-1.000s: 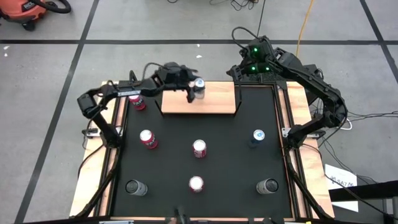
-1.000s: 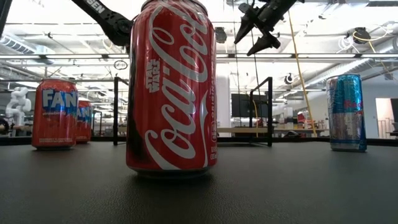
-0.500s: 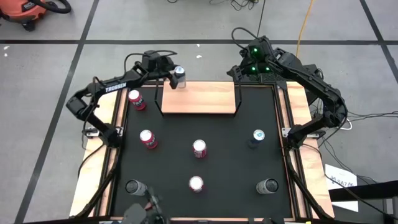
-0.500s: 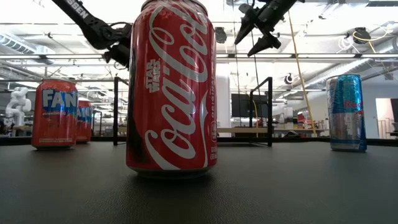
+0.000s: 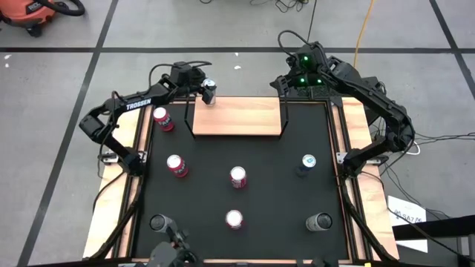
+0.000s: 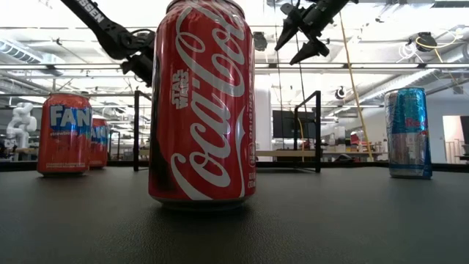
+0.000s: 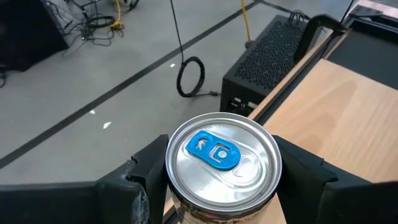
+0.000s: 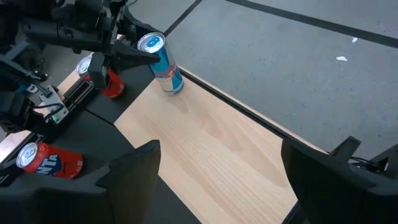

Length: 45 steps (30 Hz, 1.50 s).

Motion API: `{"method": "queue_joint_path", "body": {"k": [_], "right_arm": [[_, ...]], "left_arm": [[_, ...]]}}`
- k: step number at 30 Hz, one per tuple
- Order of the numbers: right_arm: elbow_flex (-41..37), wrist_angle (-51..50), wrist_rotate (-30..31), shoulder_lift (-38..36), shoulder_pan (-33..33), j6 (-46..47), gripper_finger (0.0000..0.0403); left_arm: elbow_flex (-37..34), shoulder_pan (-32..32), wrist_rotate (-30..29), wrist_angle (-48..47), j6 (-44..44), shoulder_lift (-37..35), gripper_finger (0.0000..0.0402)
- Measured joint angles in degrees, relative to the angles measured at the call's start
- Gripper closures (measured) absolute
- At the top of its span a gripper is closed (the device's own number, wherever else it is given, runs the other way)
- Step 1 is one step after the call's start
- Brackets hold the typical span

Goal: Place canned beverage on shelf
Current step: Put the top blue soda can on the shelf

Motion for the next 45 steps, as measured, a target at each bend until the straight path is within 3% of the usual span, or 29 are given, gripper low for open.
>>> {"method": "queue_joint_path", "body": {"k": [11,21,34,41,45], "right_arm": [[0.0,0.0,0.0,0.0,0.0,-0.8,0.0083],[0.0,0.0,-0.2,0.0,0.0,-0.9,0.0083],[0.0,0.0,-0.2,0.0,0.0,0.0,0.0083],[0.0,1.7,-0.3,0.0,0.1,2.1,0.0083],[0.1,3.6,-0.4,0.8,0.5,1.1,0.0083]], "left_arm": [[-0.5,-0.6,-0.3,-1.0,-1.0,-0.1,0.0180],[-0.6,-0.7,-1.0,-3.4,-3.0,-0.8,0.0105],[-0.4,-0.9,-1.5,-6.9,-5.9,-9.8,0.0100],[5.4,-2.9,-8.3,-19.7,-9.0,-11.5,0.0100],[6.4,-6.4,-12.7,-21.6,-10.4,-11.0,0.0100]]}}
